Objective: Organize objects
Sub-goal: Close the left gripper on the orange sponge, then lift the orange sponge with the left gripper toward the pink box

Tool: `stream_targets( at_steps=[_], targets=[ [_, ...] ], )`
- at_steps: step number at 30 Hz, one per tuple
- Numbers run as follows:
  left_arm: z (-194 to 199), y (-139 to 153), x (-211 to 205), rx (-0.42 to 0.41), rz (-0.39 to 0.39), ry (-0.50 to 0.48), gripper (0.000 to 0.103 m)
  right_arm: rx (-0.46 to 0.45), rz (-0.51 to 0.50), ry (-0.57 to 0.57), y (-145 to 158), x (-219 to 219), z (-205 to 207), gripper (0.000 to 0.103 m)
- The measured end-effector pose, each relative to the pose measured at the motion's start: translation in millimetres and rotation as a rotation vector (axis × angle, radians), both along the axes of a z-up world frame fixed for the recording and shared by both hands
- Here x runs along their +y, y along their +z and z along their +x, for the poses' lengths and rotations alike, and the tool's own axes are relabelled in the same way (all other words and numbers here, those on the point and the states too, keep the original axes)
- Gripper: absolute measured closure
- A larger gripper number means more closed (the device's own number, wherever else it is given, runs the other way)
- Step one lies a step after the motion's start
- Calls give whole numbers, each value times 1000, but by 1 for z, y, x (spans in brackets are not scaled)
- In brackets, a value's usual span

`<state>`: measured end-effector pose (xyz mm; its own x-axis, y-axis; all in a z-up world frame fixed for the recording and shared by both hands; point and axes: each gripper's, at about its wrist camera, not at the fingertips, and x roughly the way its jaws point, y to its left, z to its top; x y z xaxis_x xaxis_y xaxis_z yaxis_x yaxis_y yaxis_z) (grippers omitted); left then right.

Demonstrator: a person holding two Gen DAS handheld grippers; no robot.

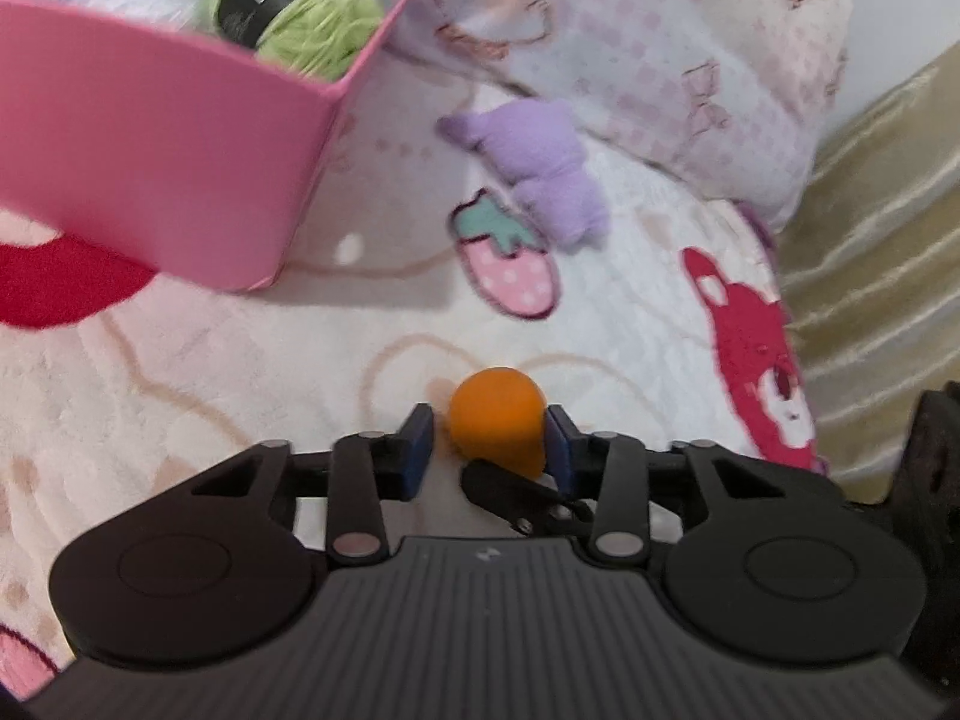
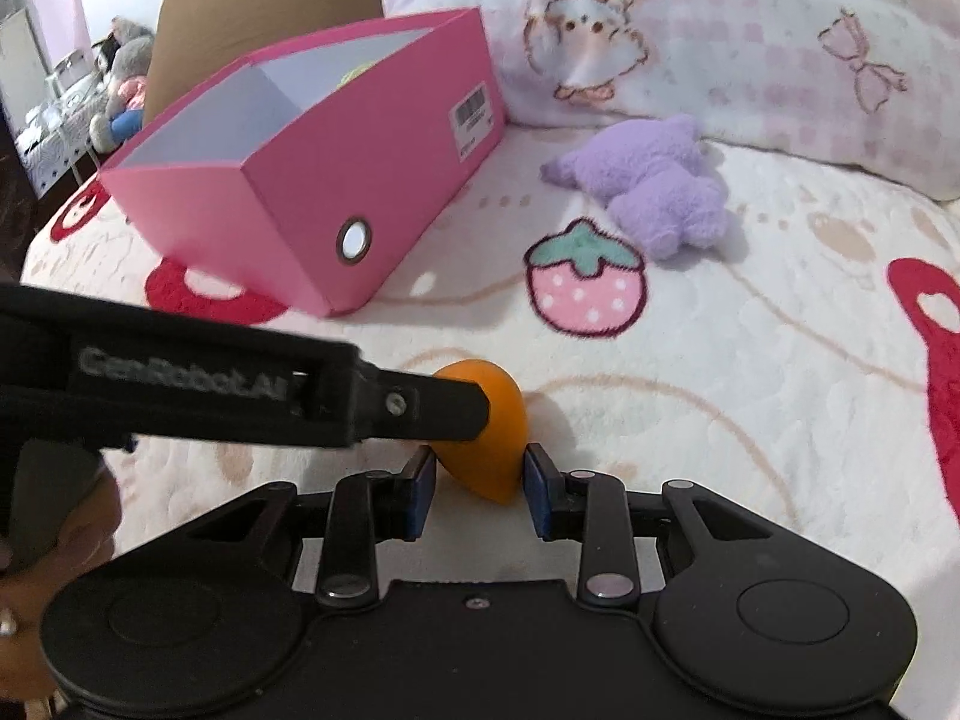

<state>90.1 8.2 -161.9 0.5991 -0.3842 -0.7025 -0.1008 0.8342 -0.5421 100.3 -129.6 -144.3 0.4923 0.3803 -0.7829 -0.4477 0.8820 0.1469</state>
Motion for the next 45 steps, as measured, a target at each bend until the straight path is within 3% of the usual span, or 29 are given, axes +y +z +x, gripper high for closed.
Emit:
stream_targets(
  at_steps=[1,2,4,9,18,21,25,30,37,40,45],
  targets=[
    [-1,-2,1,-7,-18,-1,75,-10,-9,9,-1,1,-2,67],
    [-1,-3,1,-12,-46,-1,75,-13,-12,11,-1,0,-2,67],
    [-1,-3,-3,-12,-16,-10,77,-9,-1,5,-3,-2,-1,67],
    [-3,0,-11,-31,36,-22,77,-32,-9,3,-4,-1,-2,68],
    [-4,8,-13,-24,40,-44,78,-117,-24,-6,0,1,-16,68],
    [-9,15,-12,0,-7,-49,79,-148,-44,-15,7,2,-22,67],
    [-16,18,-22,8,40,-51,81,-106,-47,-40,12,3,-24,68],
    [-18,22,-26,22,71,-71,81,-125,-70,-20,12,5,-31,69],
    [-17,29,-22,42,60,-98,81,-117,-43,-18,17,2,-35,70],
    [-13,24,-17,71,24,-99,81,-72,-20,-20,8,-2,-31,69],
    [-11,19,-8,33,-13,-85,74,-69,-12,-10,-2,-9,-36,69]
  ],
)
